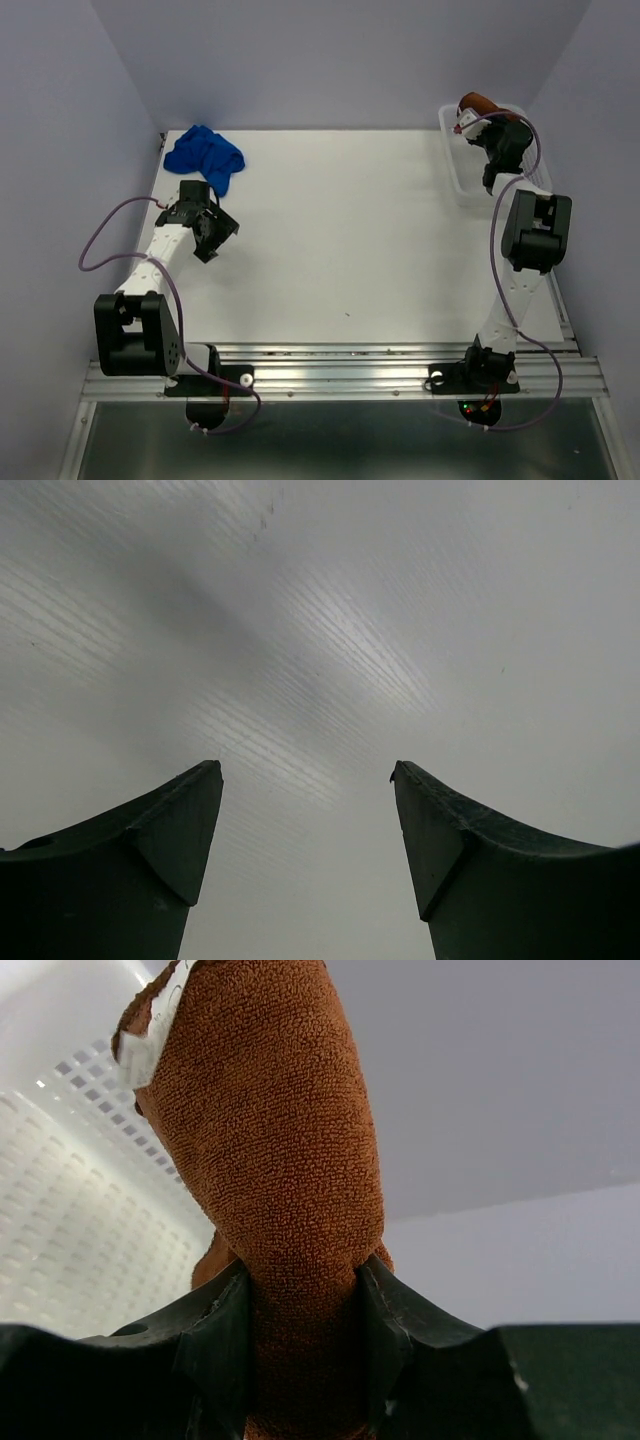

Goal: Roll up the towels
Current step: Place the rolled towel into the container

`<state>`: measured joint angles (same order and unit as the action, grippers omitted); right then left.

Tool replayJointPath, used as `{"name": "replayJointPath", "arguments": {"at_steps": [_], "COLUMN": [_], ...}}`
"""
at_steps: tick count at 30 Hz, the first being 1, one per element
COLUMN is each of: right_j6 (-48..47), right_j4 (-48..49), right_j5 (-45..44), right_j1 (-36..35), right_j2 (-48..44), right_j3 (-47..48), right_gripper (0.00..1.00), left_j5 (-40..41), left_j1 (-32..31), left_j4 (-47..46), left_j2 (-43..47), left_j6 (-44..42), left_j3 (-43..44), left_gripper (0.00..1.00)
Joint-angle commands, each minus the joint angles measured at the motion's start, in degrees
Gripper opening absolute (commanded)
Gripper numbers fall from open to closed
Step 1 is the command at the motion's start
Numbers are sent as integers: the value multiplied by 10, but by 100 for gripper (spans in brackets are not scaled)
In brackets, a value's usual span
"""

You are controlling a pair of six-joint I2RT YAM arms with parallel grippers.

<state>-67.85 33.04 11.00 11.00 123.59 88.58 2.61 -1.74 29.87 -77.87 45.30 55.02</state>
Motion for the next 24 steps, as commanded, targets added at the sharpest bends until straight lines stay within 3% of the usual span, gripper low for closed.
{"name": "replayJointPath", "arguments": {"at_steps": [1,5,7,10,18,20,24], "right_j6": [-39,-51,-104,-98,-162,-199,-183], "right_j4": [120,133,130,108,-30,-94,-176], "right_j5": [97,111,173,225,314,322,335], "right_j1": [28,40,54,68,96,96,101], "right_j2": [10,46,57,83,123,126,130], "right_j3": [28,25,10,26,84,97,126], "right_gripper": [1,1,1,1,4,9,18], "left_j5": [20,14,25,47,72,71,71], "left_j1": [2,3,3,3,3,3,3], "left_j4": [-30,-38,-36,-31,-39,-37,-32], "left_j2": [3,0,0,0,3,-4,-17], "left_j6": [2,15,15,19,33,36,33], "left_j3": [0,-5,-4,6,3,7,15], "left_gripper": [80,80,80,80,80,80,80]}}
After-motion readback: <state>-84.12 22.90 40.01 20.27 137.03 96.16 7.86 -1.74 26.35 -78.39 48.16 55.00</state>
